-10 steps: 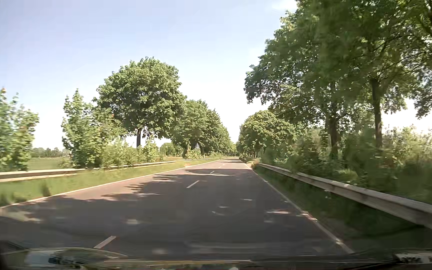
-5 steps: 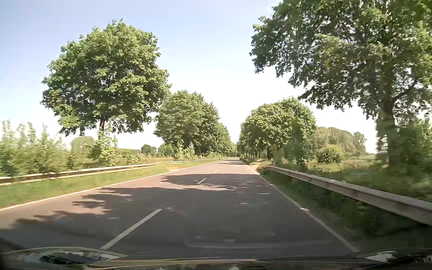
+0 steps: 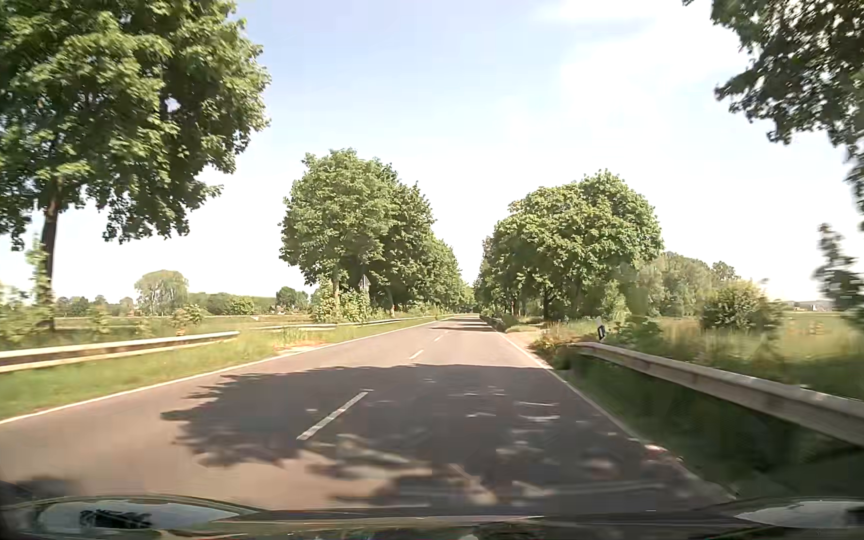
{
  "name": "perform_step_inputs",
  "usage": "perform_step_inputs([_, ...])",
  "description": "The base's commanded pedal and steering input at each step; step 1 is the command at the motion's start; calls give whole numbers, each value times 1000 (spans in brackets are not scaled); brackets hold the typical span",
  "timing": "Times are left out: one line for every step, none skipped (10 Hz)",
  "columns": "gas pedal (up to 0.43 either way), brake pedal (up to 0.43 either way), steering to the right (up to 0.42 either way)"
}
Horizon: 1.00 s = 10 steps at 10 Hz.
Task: Follow the waypoints while adhering to traffic rules and regulations
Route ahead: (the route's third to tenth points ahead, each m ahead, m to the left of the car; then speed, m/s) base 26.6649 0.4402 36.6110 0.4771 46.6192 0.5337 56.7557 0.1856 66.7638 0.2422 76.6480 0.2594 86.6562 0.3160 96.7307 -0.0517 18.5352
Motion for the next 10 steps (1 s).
perform_step_inputs([169,0,0])
perform_step_inputs([157,0,-1])
perform_step_inputs([157,0,0])
perform_step_inputs([157,0,0])
perform_step_inputs([157,0,0])
perform_step_inputs([157,0,-1])
perform_step_inputs([169,0,0])
perform_step_inputs([169,0,0])
perform_step_inputs([169,0,0])
perform_step_inputs([169,0,0])
